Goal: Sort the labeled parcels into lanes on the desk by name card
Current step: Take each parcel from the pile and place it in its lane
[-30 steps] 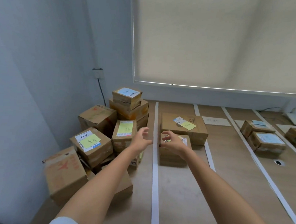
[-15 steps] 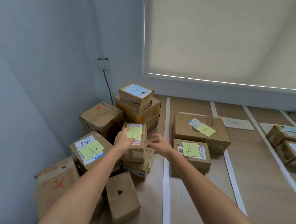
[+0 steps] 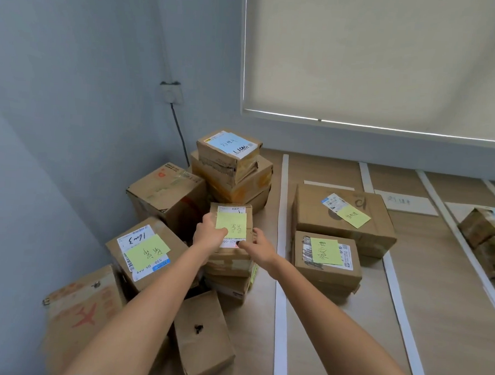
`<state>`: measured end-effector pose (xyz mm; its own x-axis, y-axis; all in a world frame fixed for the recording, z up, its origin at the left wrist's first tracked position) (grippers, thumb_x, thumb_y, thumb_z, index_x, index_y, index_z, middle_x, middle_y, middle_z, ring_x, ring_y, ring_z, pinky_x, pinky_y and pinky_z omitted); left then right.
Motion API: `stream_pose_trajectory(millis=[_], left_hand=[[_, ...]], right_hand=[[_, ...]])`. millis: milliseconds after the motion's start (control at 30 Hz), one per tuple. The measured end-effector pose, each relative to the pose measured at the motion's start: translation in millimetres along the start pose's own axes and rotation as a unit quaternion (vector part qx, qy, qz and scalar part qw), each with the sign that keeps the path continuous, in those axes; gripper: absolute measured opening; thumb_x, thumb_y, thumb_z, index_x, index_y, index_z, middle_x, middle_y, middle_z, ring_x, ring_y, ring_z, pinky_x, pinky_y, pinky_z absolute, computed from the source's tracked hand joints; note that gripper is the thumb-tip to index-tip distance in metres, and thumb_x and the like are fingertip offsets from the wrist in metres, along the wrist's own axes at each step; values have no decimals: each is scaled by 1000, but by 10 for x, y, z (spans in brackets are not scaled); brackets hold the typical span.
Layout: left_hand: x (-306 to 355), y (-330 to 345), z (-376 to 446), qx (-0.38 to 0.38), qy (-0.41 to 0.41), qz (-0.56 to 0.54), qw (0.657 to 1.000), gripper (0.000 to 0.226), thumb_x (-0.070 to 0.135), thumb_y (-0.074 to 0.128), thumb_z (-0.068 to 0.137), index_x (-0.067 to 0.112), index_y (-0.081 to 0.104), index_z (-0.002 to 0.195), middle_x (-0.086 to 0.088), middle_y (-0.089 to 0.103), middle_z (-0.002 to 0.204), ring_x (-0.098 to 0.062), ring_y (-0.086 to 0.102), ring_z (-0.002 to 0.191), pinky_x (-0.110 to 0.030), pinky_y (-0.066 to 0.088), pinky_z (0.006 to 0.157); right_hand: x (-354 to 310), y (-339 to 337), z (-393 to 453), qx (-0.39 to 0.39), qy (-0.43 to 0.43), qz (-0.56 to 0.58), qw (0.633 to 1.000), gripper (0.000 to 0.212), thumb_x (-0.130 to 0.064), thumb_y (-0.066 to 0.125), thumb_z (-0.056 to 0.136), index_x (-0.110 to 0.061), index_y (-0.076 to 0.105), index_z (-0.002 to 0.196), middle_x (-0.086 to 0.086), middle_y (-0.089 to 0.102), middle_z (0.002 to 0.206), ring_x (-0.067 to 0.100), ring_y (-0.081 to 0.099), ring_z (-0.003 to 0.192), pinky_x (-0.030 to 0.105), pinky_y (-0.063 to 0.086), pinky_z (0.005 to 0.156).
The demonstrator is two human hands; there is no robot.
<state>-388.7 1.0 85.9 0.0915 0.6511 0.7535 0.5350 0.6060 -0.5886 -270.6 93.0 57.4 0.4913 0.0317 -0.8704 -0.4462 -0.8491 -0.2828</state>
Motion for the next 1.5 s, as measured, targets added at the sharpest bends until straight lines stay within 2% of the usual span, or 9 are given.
stream_pose_trajectory(millis=[167,300,400,500,567,733,867,1233,1500], left_hand=[[206,140,-268,-2,18,-31,999,61,13,55,92,15,25,145,-12,35,141,-28,50,116,-26,43,73],[487,376,-577,-4,46,-38,998,60,15,58,90,10,30,142,-13,32,137,-26,53,108,-25,46,71],[639,620,-806,-19,46,-41,998,64,19,60,87,10,29,143,-13,30,138,-28,48,117,-33,44,89],[738,908,-1015,-42,39,-69,996,61,18,60,85,11,35,140,-14,34,138,-28,47,118,-35,42,97],[821,1159,-1199,-64,43,-92,993,55,15,58,84,14,40,136,-11,44,135,-25,50,112,-34,45,95],[1169,2003,-1778,-131,86,-127,979,57,11,54,87,22,37,140,-5,53,133,-21,51,107,-31,45,81],[1513,2744,-2308,-134,90,-152,975,61,15,55,90,28,30,144,-5,48,136,-16,47,102,-26,42,70],[2218,4497,-3473,-160,79,-185,966,65,17,58,87,34,27,142,-3,48,133,-20,49,110,-38,48,88],[2492,5392,-3783,-222,63,-206,951,70,18,59,88,36,21,144,-3,43,138,-21,50,111,-31,49,76]], right_hand=[[129,-319,-295,45,5,11,999,64,-27,55,92,-16,19,144,7,45,144,22,48,124,29,43,94],[227,-645,-637,95,-13,48,994,62,-21,58,91,-14,25,143,7,51,138,14,54,111,13,48,70],[334,-1003,-897,165,-21,56,984,58,-18,60,89,-14,34,141,8,51,136,19,55,114,23,50,82],[490,-1323,-1169,197,-31,63,978,51,-20,61,86,-20,42,133,7,53,128,16,56,104,17,50,70],[633,-1580,-1399,218,-33,75,973,49,-22,62,85,-21,46,131,4,54,121,11,57,97,12,47,63],[1121,-2324,-1945,251,-18,95,963,53,-23,61,84,-19,46,134,6,51,127,17,54,111,29,49,89],[1521,-3070,-2414,270,-49,119,954,45,-17,58,86,-19,50,131,7,57,121,18,57,101,22,48,72],[2588,-4767,-3282,236,-43,114,964,37,-20,54,90,-30,55,126,3,58,120,19,57,107,33,53,87],[3112,-5512,-3485,284,-47,122,950,35,-26,50,93,-42,56,123,-1,61,117,16,56,107,35,53,90]])
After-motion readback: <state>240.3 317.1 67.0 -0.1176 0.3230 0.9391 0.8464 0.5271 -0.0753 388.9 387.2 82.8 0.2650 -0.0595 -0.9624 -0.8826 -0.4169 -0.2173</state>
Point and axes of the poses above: each hand's wrist, its own z-axis towards the middle knuckle, its own y-axis out of the palm, x = y × z, the point moved 8 cm from there along z, towards the middle knuckle
